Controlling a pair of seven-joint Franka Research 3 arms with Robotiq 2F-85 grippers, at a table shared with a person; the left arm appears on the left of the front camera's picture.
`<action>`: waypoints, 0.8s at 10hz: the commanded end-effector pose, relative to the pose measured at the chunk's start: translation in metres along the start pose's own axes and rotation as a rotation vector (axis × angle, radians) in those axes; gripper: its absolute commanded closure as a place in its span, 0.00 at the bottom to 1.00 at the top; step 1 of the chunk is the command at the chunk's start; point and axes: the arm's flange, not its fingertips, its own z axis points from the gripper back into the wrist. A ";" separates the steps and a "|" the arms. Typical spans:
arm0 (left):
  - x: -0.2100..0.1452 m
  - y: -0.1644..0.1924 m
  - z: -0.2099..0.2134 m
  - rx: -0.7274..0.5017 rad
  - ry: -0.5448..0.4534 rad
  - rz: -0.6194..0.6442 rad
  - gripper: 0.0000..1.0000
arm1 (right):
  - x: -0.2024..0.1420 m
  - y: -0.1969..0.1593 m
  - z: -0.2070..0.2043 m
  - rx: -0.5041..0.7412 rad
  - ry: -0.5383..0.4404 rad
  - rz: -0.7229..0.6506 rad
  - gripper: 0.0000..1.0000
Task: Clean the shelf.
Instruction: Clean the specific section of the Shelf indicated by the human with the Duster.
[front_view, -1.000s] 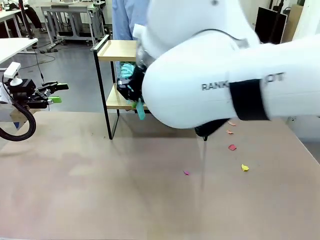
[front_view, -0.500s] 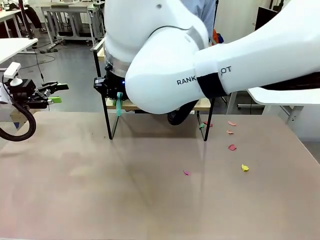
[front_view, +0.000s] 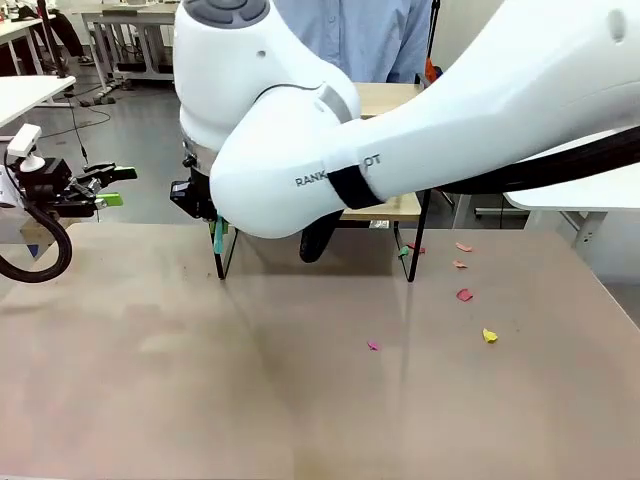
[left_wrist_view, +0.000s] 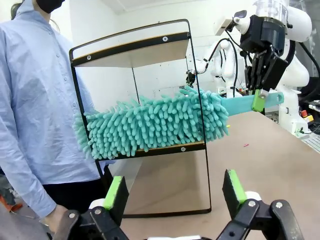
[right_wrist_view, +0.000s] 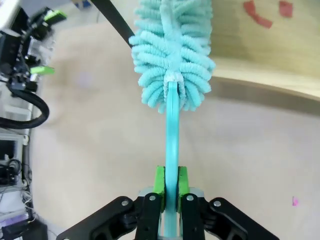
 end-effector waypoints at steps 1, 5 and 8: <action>0.003 0.000 0.000 0.000 -0.001 -0.015 0.00 | 0.005 0.008 0.003 0.024 -0.021 -0.001 0.87; 0.003 0.000 0.000 0.000 -0.001 -0.015 0.00 | 0.000 0.000 0.000 0.000 0.000 0.000 0.87; 0.003 0.000 0.000 0.000 -0.001 -0.015 0.00 | 0.004 -0.046 0.022 -0.004 0.026 -0.038 0.87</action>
